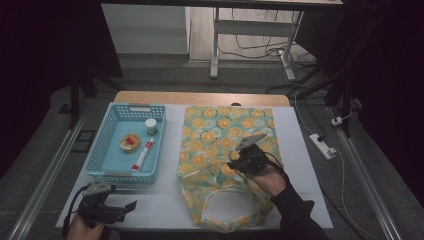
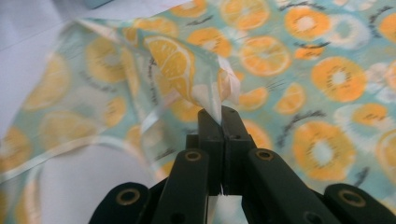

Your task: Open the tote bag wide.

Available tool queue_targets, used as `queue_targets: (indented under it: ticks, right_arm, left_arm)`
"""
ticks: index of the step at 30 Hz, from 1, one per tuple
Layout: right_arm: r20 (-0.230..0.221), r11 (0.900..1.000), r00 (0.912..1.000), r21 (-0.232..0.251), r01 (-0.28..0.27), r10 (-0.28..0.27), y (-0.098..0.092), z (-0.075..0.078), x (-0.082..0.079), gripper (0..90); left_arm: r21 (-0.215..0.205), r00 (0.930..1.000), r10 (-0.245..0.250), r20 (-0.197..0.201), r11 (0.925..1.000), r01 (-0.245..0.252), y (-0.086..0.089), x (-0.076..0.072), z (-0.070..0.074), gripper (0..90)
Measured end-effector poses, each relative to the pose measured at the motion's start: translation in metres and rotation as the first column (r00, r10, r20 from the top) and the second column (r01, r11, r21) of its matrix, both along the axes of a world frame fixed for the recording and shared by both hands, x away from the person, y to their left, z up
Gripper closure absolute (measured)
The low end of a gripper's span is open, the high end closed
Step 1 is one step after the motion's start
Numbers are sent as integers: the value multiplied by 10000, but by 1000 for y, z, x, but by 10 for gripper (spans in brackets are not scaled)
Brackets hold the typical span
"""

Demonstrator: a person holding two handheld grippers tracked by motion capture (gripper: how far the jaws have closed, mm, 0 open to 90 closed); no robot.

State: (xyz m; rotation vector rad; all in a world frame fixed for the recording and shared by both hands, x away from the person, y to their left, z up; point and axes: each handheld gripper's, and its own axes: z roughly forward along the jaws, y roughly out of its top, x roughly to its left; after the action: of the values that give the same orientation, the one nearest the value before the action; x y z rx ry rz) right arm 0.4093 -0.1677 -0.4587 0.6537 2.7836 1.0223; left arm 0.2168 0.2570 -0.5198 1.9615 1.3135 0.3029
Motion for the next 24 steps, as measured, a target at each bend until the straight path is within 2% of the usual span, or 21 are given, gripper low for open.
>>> queue_targets:
  ticks: [11, 18, 24]
  right_arm:
    - [300, 9998, 9993, 51, 201, -202, 20, -4, 52, 887]
    - [529, 9995, 9981, -73, 319, -314, 36, -12, 76, 885]
    - [673, 9980, 9961, -232, 587, -570, 44, -28, 90, 879]
  left_arm:
    - [-63, 10000, 14, -20, 10000, -14, 1, 0, 0, 25]
    - [-105, 10000, 15, -30, 9999, -16, 2, 0, 0, 26]
    - [-144, 10000, 26, -44, 9999, -27, 2, 0, 0, 26]
